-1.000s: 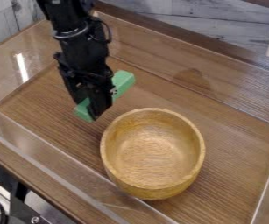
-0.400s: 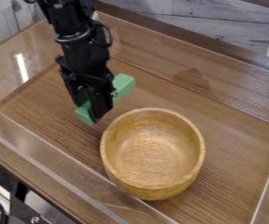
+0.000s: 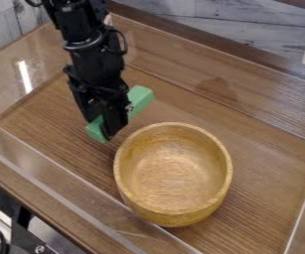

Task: Remove the green block from inside the brown bowl and put it on the table

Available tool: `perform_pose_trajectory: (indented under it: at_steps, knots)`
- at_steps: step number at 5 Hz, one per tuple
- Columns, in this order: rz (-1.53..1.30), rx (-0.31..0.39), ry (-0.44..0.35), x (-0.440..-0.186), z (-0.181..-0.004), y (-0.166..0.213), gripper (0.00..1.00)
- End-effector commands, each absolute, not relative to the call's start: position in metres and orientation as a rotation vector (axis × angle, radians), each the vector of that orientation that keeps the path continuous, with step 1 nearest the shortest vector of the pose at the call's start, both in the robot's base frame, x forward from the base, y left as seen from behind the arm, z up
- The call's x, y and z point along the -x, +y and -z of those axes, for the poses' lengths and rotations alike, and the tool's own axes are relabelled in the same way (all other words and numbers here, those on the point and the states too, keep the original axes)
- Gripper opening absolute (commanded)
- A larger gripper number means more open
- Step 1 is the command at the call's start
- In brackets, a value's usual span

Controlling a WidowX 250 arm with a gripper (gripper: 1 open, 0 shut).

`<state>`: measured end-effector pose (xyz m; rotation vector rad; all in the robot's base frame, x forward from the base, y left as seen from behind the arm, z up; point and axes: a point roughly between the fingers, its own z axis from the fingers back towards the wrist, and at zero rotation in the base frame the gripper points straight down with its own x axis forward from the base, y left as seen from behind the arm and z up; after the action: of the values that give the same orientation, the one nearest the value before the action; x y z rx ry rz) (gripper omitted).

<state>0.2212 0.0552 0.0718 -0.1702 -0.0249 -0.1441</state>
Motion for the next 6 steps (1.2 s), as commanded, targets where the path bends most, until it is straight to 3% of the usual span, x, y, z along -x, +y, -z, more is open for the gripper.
perform_pose_trajectory:
  at_steps: [1,6]
  knots:
    - [0.138,0.153,-0.074,-0.2328,-0.0833,0.0617,0.00]
    - [0.121,0.172,-0.064,-0.2355,-0.0838,0.0681,0.00]
